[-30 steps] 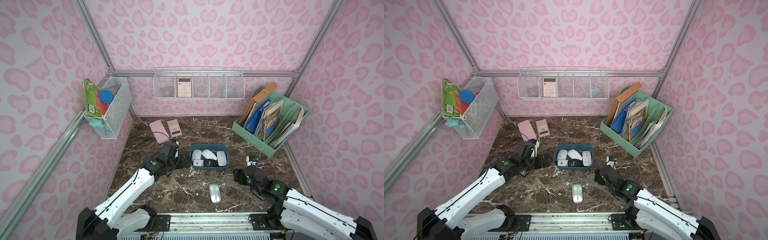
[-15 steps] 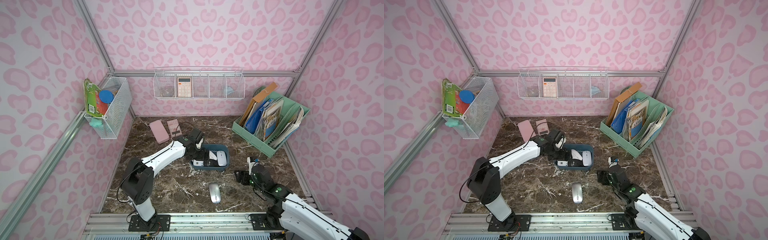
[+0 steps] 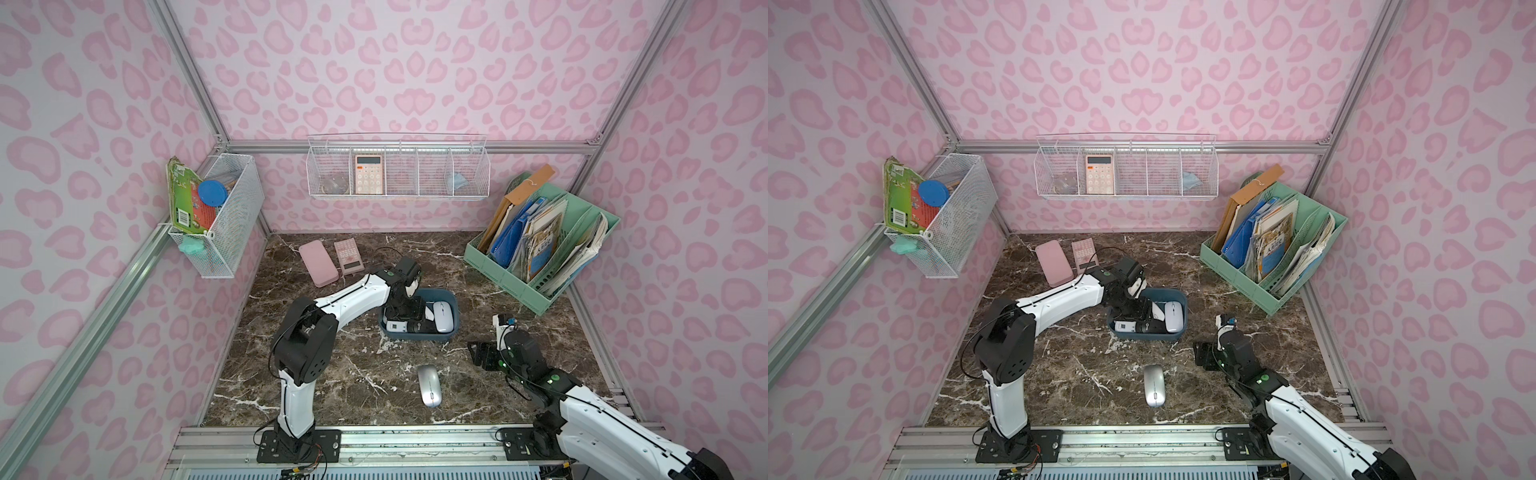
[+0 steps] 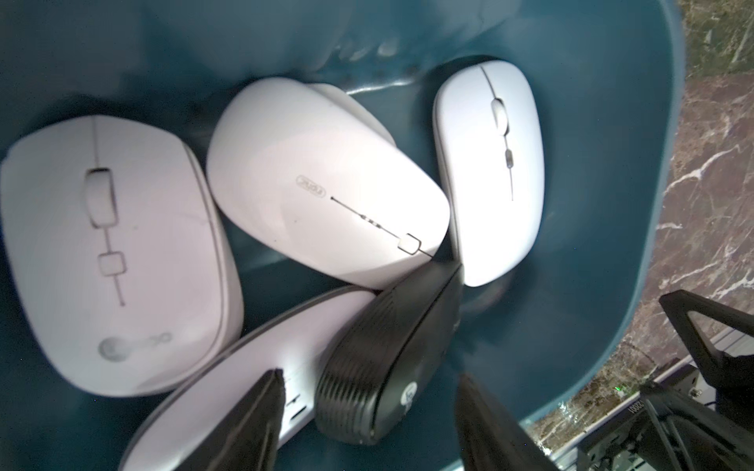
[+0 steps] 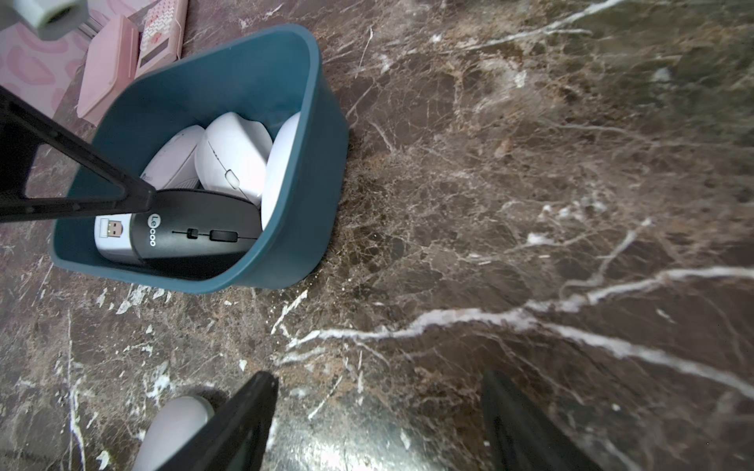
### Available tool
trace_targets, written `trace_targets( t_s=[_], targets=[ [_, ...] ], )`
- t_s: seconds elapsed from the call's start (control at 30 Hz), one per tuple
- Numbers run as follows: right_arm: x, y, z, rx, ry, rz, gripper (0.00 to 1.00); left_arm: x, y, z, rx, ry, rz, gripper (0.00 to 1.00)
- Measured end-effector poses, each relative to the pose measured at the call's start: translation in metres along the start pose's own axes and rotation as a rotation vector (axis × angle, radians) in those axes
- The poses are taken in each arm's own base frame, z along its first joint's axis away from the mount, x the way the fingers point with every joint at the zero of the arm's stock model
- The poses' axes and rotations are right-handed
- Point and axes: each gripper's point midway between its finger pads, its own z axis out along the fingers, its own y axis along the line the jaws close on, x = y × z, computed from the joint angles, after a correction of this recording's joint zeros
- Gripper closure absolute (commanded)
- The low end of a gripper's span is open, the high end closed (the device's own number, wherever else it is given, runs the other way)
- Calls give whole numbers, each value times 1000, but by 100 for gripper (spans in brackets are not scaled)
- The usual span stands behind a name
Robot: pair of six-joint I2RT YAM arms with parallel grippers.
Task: Take out the mouse from the storage box
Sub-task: Pick up the mouse from the storage box.
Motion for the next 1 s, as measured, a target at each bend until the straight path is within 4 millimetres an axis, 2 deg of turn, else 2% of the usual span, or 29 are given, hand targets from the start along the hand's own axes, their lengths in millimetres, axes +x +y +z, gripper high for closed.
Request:
trace_targets(
  t_s=[0.27, 0.57, 0.73, 0.9, 1.0],
  targets=[
    [1, -2, 2, 6, 7, -4, 18, 3, -8, 14, 34, 35, 5, 37],
    [2, -3, 2, 11, 12, -4, 18, 6, -15, 19, 51, 38, 21, 44],
    [2, -3, 3, 12, 13, -4, 18, 9, -20, 21, 76, 50, 17, 44],
    [2, -3, 3, 12, 12, -3, 18, 13, -30, 27, 99, 60, 25, 45],
    [2, -3, 3, 12, 12, -3, 18, 15, -38, 30, 113, 64, 37, 49]
  ],
)
